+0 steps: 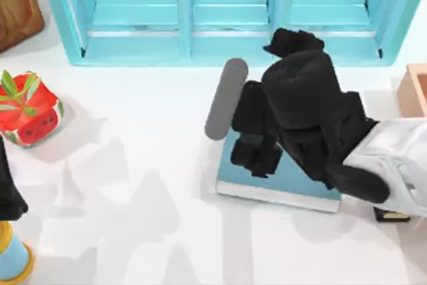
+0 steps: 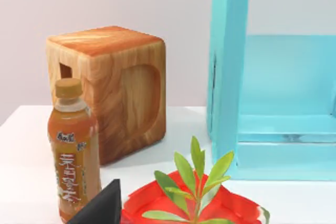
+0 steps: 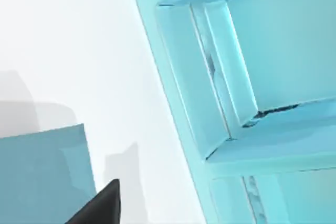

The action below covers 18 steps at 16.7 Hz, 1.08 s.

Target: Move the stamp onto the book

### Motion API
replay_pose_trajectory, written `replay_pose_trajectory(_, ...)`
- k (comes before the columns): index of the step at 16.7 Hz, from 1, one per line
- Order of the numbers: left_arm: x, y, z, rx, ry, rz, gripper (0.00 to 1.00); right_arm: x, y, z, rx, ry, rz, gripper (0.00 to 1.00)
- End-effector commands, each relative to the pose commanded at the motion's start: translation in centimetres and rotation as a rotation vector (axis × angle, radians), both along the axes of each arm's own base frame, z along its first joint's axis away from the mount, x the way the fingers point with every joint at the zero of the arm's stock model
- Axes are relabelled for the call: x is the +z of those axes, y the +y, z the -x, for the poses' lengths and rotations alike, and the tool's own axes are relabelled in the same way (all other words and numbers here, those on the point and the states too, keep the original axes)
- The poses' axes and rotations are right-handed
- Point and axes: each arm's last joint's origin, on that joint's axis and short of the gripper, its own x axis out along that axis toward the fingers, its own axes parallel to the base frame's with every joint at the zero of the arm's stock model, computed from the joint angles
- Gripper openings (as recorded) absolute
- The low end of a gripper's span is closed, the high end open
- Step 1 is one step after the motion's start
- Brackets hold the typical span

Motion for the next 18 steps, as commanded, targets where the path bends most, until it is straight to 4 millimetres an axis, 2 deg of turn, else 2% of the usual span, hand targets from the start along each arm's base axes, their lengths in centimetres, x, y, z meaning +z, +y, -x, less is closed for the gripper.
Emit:
replay_pose_trajectory(1, 0.0, 0.0, 0.0, 0.000, 0.000, 0.000, 1.00, 0.8, -1.3, -2.3, -0.075, 0.031, -0.020, 1.00)
replay_pose_trajectory(3, 0.0, 0.0, 0.0, 0.000, 0.000, 0.000, 1.00, 1.4, -5.3, -6.2, -0.251, 0.127, -0.015, 1.00)
replay_pose_trajectory(5, 0.0, 0.0, 0.0, 0.000, 0.000, 0.000, 1.00, 1.1, -10.6, -9.1, -0.451, 0.274, 0.005, 1.00)
replay_pose_trajectory(7, 0.0, 0.0, 0.0, 0.000, 0.000, 0.000, 1.00, 1.4, -16.5, -10.6, -0.652, 0.451, -0.012, 1.00)
replay_pose_trajectory(10, 0.0, 0.0, 0.0, 0.000, 0.000, 0.000, 1.00, 3.5, -24.9, -11.1, -0.932, 0.677, -0.154, 1.00)
replay_pose_trajectory(12, 0.0, 0.0, 0.0, 0.000, 0.000, 0.000, 1.00, 4.3, -29.1, -10.4, -1.083, 0.811, -0.272, 1.00)
replay_pose_trajectory(15, 0.0, 0.0, 0.0, 0.000, 0.000, 0.000, 1.00, 4.4, -32.7, -9.2, -1.226, 0.984, -0.406, 1.00)
replay_pose_trajectory(18, 0.0, 0.0, 0.0, 0.000, 0.000, 0.000, 1.00, 4.7, -33.8, -8.9, -1.261, 1.062, -0.466, 1.00)
